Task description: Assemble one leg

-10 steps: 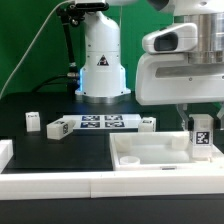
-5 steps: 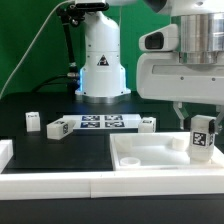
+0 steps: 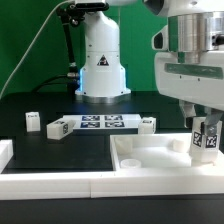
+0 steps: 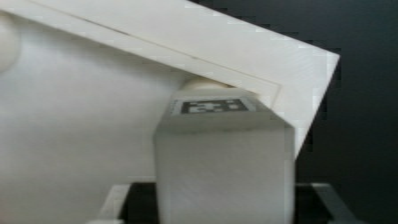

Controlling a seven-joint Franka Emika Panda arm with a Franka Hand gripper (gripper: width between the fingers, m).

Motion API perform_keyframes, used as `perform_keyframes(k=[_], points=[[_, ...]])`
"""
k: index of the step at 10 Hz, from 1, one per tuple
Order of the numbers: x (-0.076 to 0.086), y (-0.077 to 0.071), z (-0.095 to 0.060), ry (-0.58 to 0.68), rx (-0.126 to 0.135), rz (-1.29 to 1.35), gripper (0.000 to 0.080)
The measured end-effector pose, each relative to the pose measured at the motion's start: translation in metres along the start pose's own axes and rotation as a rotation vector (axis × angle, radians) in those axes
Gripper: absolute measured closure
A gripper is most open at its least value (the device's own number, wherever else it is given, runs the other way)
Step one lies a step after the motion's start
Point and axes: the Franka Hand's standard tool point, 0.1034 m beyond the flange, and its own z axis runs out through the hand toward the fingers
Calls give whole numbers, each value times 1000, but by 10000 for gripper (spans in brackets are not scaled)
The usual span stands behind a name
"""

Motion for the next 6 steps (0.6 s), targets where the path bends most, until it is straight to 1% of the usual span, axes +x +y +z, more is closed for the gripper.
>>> perform_keyframes(k=[2, 3, 4, 5, 6], points=[[0, 0, 0, -11, 0, 124, 508], [-1, 0, 1, -14, 0, 123, 508], [-2, 0, 1, -17, 0, 109, 282], [-3, 0, 0, -18, 0, 55, 282], [-5, 0, 0, -19, -2, 21, 176]])
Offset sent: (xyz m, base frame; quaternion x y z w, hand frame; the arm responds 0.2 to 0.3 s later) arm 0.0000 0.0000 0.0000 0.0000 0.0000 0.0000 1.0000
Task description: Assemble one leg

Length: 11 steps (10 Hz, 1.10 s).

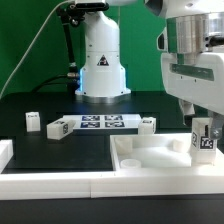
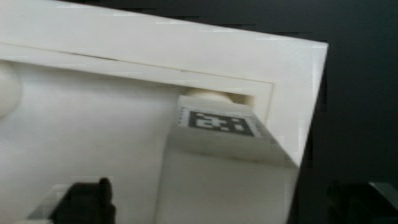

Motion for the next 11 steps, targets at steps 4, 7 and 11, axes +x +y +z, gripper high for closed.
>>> perform_keyframes(k=[4, 7, 11], points=[[-9, 1, 0, -7, -9, -477, 151], [-10, -2, 1, -5, -11, -877, 151], [-8, -2, 2, 39, -35, -1222, 151]])
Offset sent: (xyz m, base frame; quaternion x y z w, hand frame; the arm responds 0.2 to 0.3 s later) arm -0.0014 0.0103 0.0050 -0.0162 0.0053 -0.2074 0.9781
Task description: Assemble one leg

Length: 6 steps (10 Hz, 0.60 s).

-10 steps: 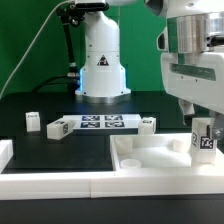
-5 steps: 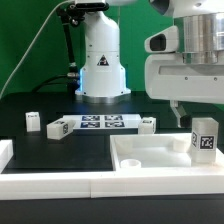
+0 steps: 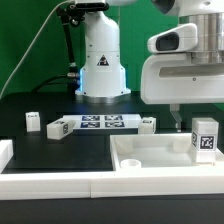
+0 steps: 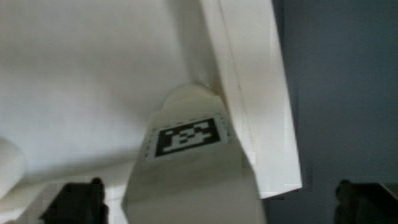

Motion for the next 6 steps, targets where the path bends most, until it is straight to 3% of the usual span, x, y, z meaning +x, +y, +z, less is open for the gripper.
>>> perform_keyframes(k=[1, 3, 4, 5, 6], points=[[1, 1, 1, 21, -1, -72, 151], [1, 1, 1, 19, -1, -73, 372], [1, 1, 1, 19, -1, -73, 372], [1, 3, 2, 19, -2, -64, 507], [1, 3, 2, 19, -2, -34, 507]])
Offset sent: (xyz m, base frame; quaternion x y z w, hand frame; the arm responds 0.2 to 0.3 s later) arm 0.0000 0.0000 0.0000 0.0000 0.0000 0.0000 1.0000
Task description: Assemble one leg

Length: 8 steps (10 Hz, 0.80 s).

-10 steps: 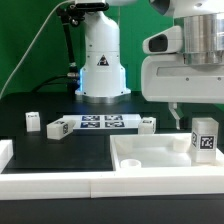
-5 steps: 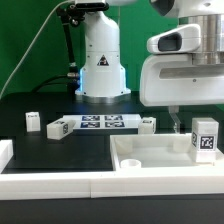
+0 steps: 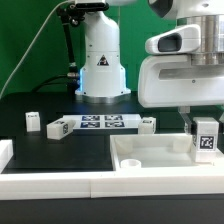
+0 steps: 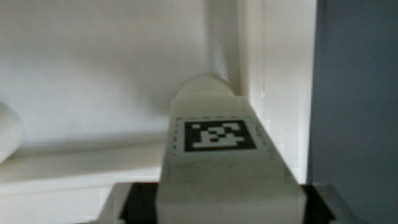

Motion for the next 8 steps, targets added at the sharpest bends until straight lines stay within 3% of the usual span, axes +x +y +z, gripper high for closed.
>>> perform_keyframes(k=[3, 8], points=[[-1, 0, 0, 3, -10, 304, 507], [-3, 4, 2, 37, 25, 962, 506]])
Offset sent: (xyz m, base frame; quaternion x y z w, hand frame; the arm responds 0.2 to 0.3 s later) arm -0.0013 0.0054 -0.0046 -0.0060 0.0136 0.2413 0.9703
